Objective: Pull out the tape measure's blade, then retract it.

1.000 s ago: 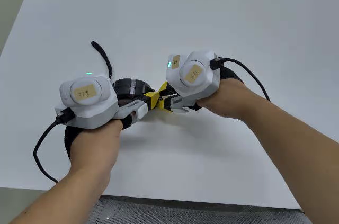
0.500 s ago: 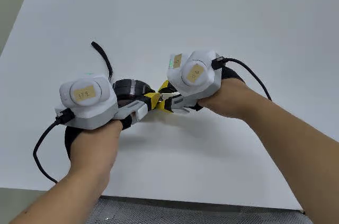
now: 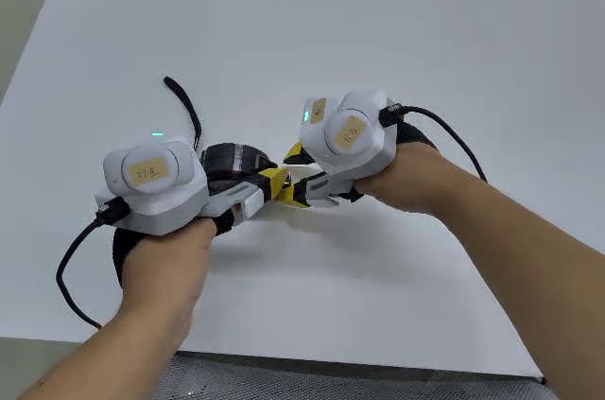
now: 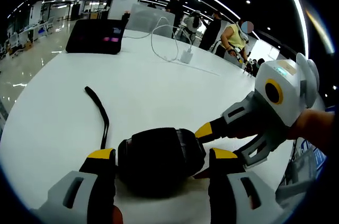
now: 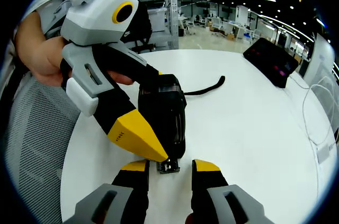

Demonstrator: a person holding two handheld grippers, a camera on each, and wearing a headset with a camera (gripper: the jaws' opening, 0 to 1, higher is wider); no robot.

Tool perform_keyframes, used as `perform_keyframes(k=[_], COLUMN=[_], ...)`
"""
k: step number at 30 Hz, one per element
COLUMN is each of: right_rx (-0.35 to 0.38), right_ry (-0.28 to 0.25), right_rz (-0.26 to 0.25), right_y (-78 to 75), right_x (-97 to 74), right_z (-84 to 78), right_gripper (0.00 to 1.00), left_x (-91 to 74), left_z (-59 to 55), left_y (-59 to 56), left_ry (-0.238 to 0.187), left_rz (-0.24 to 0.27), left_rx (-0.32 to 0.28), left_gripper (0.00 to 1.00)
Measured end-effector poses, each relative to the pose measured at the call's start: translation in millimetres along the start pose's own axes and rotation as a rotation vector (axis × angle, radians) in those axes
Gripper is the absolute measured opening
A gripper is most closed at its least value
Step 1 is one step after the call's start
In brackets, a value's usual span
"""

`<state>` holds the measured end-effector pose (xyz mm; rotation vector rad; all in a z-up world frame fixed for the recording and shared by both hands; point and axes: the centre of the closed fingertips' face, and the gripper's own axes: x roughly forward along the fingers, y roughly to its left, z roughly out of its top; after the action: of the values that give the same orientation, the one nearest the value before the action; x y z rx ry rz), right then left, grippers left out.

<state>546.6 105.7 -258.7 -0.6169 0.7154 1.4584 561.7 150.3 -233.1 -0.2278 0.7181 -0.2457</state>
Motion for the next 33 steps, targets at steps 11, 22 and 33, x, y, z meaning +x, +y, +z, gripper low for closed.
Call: perform_keyframes(k=[11, 22, 33], right_rx=[0.030, 0.034, 0.096], right_ry=[0.003, -0.002, -0.029], right_rz=[-0.024, -0.058, -0.074], right_y=[-0.7, 0.2, 5.6], right_x=[-10.9, -25.6, -40.5], right_z=[-2.3, -5.4, -13.8], right_gripper=[0.39, 0.42, 0.44], left_x=[-4.9, -14.4, -26.4], left_z=[2.3, 12.1, 13.6], left_y=[-7.7, -7.1, -6.9], left_ry=[-0.006, -0.026, -0.026], left_rz=[-0.045, -0.052, -0.081], left_rx=[0.063, 0.155, 0.210], left_gripper=[0.74, 0.79, 0.82])
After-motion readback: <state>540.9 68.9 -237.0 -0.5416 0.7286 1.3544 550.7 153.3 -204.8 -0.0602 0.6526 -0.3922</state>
